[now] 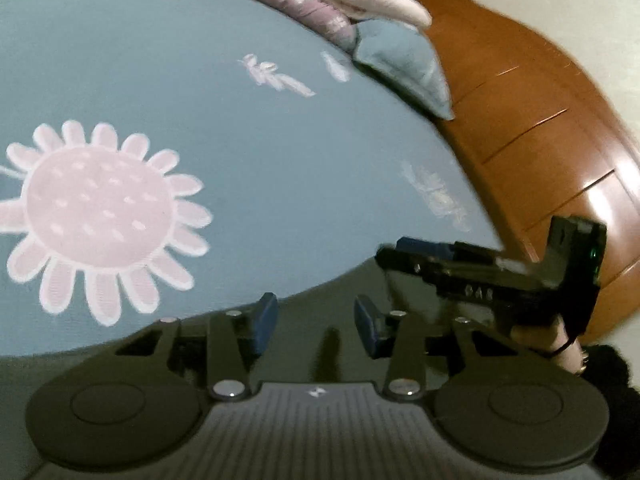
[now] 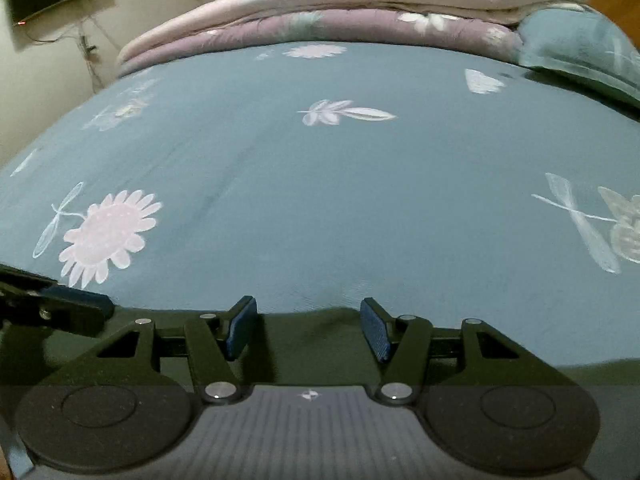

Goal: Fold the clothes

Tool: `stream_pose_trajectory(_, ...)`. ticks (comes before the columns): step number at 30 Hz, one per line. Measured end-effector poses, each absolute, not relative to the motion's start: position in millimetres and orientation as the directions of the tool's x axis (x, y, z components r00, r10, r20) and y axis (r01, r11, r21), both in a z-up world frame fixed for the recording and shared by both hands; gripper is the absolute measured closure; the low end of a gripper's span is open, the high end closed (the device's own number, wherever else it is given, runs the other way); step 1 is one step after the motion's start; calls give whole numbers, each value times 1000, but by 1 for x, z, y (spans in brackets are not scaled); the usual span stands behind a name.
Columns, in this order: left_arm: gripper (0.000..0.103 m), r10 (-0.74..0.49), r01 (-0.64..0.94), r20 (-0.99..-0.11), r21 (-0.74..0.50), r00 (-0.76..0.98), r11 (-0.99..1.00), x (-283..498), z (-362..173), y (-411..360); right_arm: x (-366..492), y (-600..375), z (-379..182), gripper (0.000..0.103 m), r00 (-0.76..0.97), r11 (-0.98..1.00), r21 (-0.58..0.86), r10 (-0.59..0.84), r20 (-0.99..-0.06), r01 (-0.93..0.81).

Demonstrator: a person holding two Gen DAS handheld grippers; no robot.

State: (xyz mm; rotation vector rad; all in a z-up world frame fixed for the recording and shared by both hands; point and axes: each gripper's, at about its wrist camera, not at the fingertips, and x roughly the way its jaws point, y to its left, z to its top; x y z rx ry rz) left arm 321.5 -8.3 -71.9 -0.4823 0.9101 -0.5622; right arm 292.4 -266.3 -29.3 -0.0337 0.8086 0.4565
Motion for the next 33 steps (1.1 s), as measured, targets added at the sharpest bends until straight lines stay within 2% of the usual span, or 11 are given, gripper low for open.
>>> stream_pose_trajectory(3,54,-681,320,-562,-610,470,725,332,-55,-18,273,-276,-19,31,590,890,168,412,-695,-424)
stream_pose_trajectory(8,45,-783,376,-511,-689,356,620,384,-54,-57,231,-293,-28,31,558,894,196,409,-722,-402)
stream_pose_trajectory(13,45,-799,314,-562,-735,212,601,436,-91,-100,205,-303,-38,31,560,910,239,399,-726,-338)
stream_pose_trajectory(17,45,-809,297,-568,-754,152,586,438,-101,-111,191,-316,-36,31,581,917,260,395,-712,-304)
stream_pose_trajectory(20,44,-835,311,-535,-778,128,546,421,-96,-111,177,-327,-32,30,596,918,278,396,-699,-283)
stream_pose_trajectory(23,39,-827,390,-546,-739,132,550,399,-86,-114,171,-333,-33,29,600,920,280,391,-698,-273)
stream_pose_trajectory(27,38,-780,491,-608,-640,146,591,376,-81,-127,171,-333,-38,29,591,920,280,390,-706,-274)
stream_pose_trajectory(33,38,-769,465,-617,-638,166,613,396,-90,-134,175,-329,-43,27,582,917,272,396,-711,-291)
